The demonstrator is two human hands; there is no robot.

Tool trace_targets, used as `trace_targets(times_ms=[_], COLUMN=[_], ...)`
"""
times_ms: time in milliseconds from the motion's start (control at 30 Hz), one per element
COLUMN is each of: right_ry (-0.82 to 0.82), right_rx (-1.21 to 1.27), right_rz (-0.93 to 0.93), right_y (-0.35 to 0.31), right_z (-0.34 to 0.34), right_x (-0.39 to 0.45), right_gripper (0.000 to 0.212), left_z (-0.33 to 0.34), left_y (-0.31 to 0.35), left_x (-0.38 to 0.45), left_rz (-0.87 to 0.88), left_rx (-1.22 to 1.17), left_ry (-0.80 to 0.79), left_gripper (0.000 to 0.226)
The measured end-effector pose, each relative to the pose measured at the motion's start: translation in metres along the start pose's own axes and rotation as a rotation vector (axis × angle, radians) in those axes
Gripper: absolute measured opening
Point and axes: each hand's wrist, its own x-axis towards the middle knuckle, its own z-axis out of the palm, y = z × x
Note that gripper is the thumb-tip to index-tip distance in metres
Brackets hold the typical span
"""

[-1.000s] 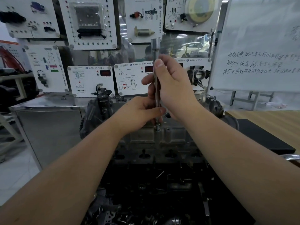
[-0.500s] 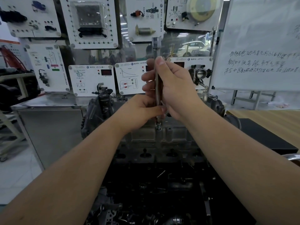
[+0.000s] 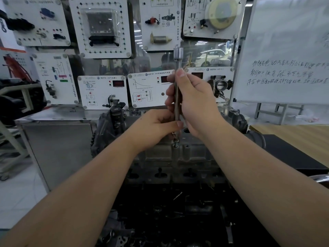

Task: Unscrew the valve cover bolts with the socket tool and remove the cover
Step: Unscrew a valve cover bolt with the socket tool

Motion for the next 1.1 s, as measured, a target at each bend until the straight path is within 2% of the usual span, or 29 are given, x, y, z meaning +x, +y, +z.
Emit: trace_targets(times_ms=[67,200,267,367,467,600,667,767,833,900,1000,1033,1100], right_ry=[-0.009,-0.017,-0.013,0.043,0.107,0.035,-0.007,-0.001,-0.003,0.005,0.042,0.046,0.046], right_rx=[-0.018,-0.04,-0.063,-0.096,-0.127,-0.042,0.011,0.043,0.006,-0.051,-0.073,-0.084,-0.106], right_rz=[-0.02,-0.067,-0.086,-0.118,-0.126,-0.026,0.007,0.003,-0.035,-0.075,-0.132,-0.144,-0.15], right_y=[0.0011,0.0024,0.0029,0.0031,0.0023,-0.0019,-0.0029,-0.0028,-0.0011,0.0011,0.0028,0.0025,0.0014], right_z=[0.0011,0.002,0.0013,0.0015,0.0021,0.0023,0.003,0.003,0.0024,0.0017,0.0002,0.0,-0.0006], right_x=[-0.0009,-0.0022,-0.0024,-0.0024,-0.0017,-0.0023,-0.0025,-0.0029,-0.0028,-0.0023,-0.0022,-0.0027,-0.0032], right_gripper=[0.031,0.02,0.013,0.009,0.018,0.03,0.032,0.03,0.021,0.022,0.008,0.006,0.012], left_z=[0.0001,0.0013,0.0025,0.005,0.0058,0.0038,0.0028,0.0031,0.0044,0.0058,0.0057,0.0048,0.0028], left_y=[0.0002,0.0018,0.0029,0.0025,0.0015,0.0005,0.0003,0.0008,0.0008,0.0004,0.0042,0.0053,0.0053], left_x=[-0.0012,-0.005,-0.005,-0.0032,-0.0027,-0.0022,-0.001,-0.001,-0.0018,-0.0017,-0.0024,-0.0025,-0.0021], left_rz=[0.016,0.036,0.041,0.042,0.03,0.003,-0.01,-0.005,-0.007,-0.007,0.001,0.0,0.016], left_rx=[0.06,0.124,0.141,0.146,0.202,0.124,0.083,0.14,0.174,0.188,0.14,0.102,0.0], left_ry=[-0.001,-0.004,0.002,0.026,0.016,-0.041,-0.028,-0.019,0.001,0.019,0.016,0.013,0.0], left_gripper=[0.027,0.059,0.063,0.062,0.045,0.024,0.026,0.034,0.034,0.036,0.057,0.058,0.043])
